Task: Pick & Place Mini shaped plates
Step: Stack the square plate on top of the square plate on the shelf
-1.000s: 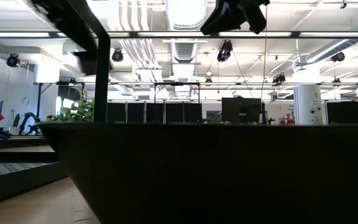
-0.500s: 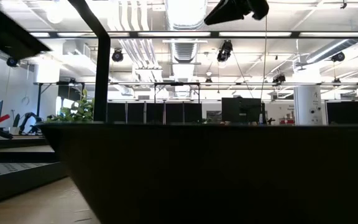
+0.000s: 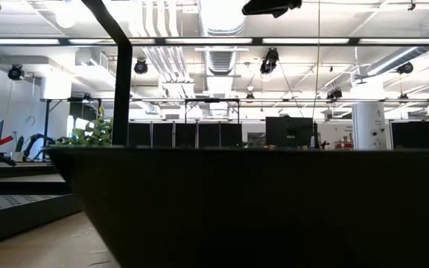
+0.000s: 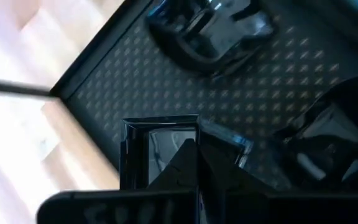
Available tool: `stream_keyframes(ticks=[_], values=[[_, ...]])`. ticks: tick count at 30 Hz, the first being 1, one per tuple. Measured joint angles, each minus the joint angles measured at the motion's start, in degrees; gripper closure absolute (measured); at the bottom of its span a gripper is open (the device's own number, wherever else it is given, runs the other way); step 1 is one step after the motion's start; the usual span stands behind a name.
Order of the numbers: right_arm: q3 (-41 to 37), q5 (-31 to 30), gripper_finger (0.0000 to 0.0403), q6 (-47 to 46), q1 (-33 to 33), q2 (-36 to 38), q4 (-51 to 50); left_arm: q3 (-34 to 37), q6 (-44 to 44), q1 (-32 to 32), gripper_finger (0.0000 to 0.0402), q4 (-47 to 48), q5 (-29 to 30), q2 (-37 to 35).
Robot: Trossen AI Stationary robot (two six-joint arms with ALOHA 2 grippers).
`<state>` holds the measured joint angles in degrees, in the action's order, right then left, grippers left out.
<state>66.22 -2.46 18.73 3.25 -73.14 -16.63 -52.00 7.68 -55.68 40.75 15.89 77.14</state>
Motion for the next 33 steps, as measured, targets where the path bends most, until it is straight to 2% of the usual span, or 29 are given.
stream_keyframes(ticks=[3, 8, 15, 23, 33], values=[[0.0, 0.0, 0.0335, -0.3, 0.0, 0.0, 1.1, 1.8, -0.4, -0.2, 0.0402, -5.1, -2.4, -0.1], [0.0, 0.0, 0.0335, 0.7, 0.0, 0.0, 1.4, 4.2, -0.7, -0.4, 0.0401, -6.8, -7.6, -0.1], [0.0, 0.0, 0.0335, 0.8, 0.0, 0.0, 2.1, 6.5, -8.2, -0.3, 0.0401, -7.3, -7.1, -0.1], [0.0, 0.0, 0.0335, 0.9, 0.0, 0.0, 2.1, 7.6, -10.4, -0.4, 0.0400, -7.7, -7.2, -0.1], [0.0, -0.1, 0.0335, 0.8, 0.0, 0.0, 2.0, 8.3, -11.9, -0.3, 0.0375, -9.1, -5.3, -0.1]])
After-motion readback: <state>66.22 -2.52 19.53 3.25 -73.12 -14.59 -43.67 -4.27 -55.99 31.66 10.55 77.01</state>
